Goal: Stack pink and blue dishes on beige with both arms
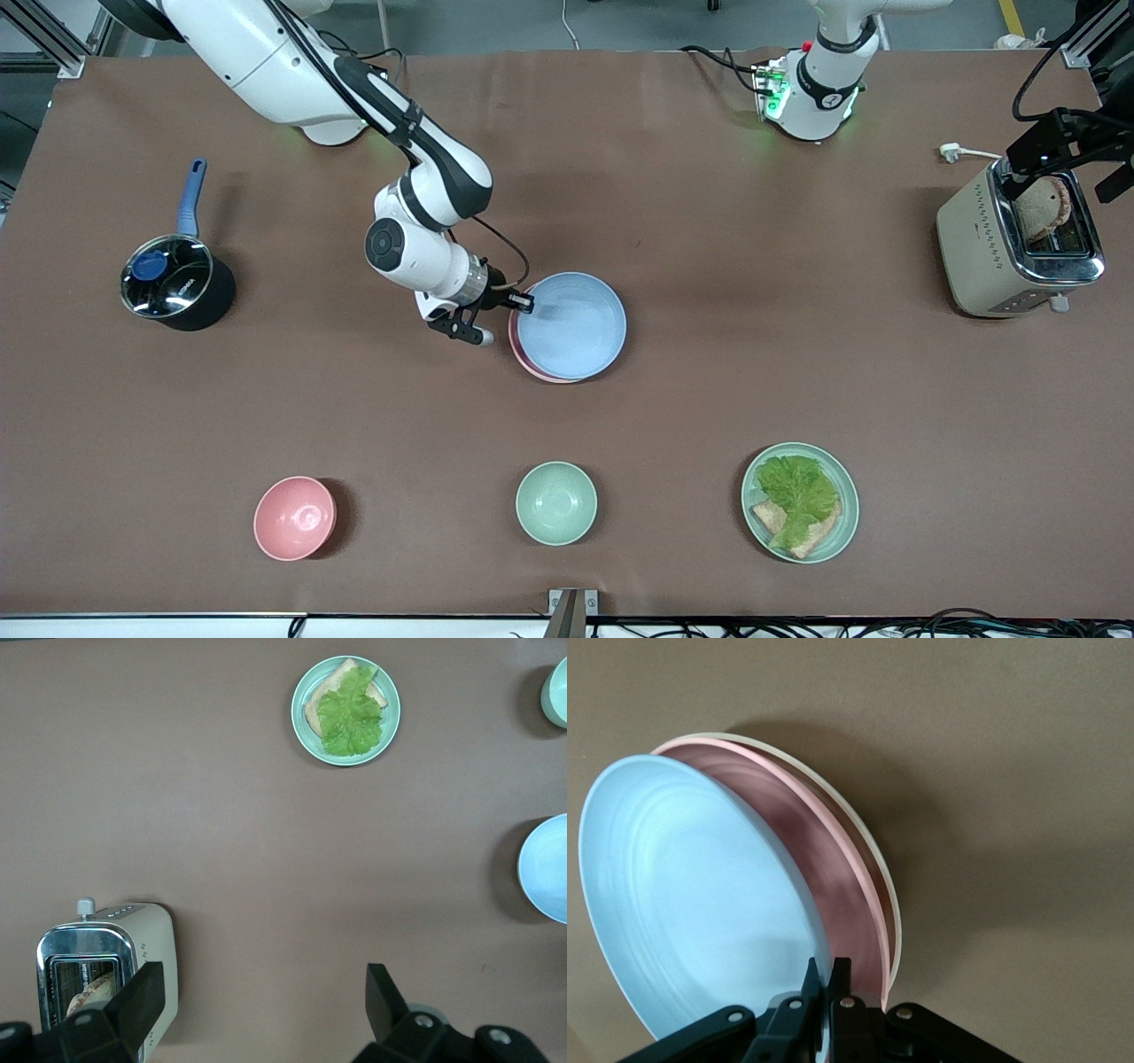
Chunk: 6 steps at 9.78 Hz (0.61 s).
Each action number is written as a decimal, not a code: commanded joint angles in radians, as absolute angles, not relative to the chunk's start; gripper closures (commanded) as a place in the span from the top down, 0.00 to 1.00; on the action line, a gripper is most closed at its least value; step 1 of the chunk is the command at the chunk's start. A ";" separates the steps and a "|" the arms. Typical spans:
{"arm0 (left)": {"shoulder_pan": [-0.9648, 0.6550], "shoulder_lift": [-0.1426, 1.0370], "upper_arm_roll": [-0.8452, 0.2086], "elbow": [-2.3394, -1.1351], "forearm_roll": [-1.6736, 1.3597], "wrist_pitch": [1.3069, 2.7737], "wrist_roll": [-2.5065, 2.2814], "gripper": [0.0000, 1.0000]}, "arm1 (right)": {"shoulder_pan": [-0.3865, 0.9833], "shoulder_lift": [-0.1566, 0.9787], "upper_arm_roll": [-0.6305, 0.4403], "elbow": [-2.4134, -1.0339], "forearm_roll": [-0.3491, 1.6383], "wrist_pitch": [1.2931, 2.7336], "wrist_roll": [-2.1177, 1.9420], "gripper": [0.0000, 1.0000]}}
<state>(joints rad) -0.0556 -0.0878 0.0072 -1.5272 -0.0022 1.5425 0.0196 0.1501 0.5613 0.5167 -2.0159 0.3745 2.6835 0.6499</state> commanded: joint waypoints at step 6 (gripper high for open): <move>-0.058 -0.023 0.043 -1.500 -0.037 1.483 0.020 1.00 | 0.110 0.498 0.522 -2.066 0.342 2.617 0.647 0.17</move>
<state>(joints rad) -0.0562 -0.0314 0.0430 -1.4817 -0.0280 1.4988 0.0194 0.1263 0.5215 0.5134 -2.0359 0.3506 2.6133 0.6489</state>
